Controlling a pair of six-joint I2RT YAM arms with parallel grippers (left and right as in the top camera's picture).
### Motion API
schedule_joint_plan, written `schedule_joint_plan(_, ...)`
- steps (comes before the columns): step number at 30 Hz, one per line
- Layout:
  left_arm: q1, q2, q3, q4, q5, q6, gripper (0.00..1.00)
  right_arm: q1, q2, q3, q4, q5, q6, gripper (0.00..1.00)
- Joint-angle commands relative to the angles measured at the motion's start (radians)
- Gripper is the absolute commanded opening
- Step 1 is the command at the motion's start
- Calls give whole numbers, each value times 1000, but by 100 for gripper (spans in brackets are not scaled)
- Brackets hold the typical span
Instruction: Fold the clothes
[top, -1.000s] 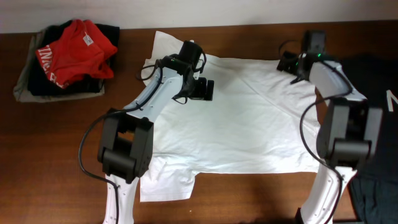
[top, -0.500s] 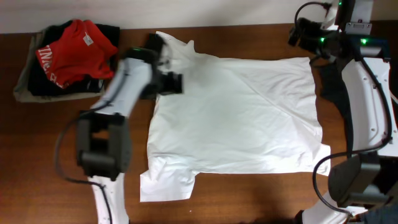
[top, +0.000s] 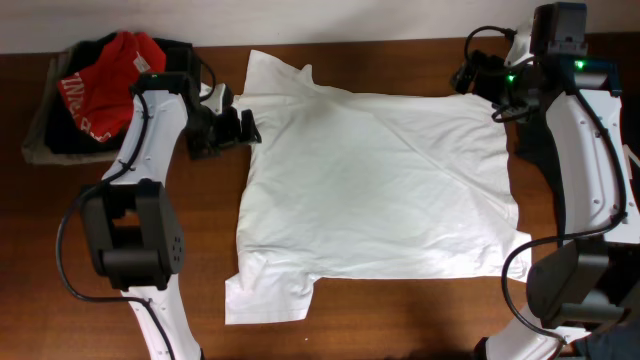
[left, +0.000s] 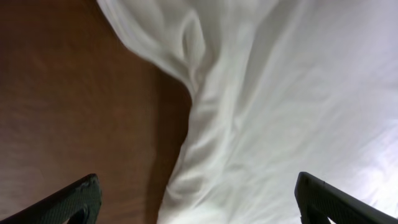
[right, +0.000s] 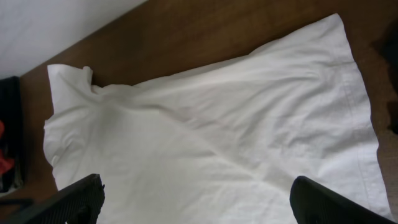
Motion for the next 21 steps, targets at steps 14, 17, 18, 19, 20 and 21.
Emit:
schedule_joint_plan(14, -6, -30, -215, 143, 108, 74, 95, -3, 5, -5, -3, -13, 8, 99)
schedule_joint_plan(17, -19, -29, -215, 152, 112, 75, 94, -3, 5, -5, -3, -13, 8, 99)
schedule_joint_plan(18, -25, -29, -215, 153, 111, 78, 94, -3, 5, -5, -3, -13, 8, 99)
schedule_joint_plan(19, -37, -29, -215, 157, 115, 90, 94, -3, 5, -5, -3, -13, 8, 99)
schedule_joint_plan(20, -48, -29, -215, 160, 115, 90, 95, -3, 5, -5, -3, -13, 8, 99)
schedule_joint_plan(21, -63, -29, -215, 164, 115, 90, 94, -3, 5, -5, -3, -13, 8, 99)
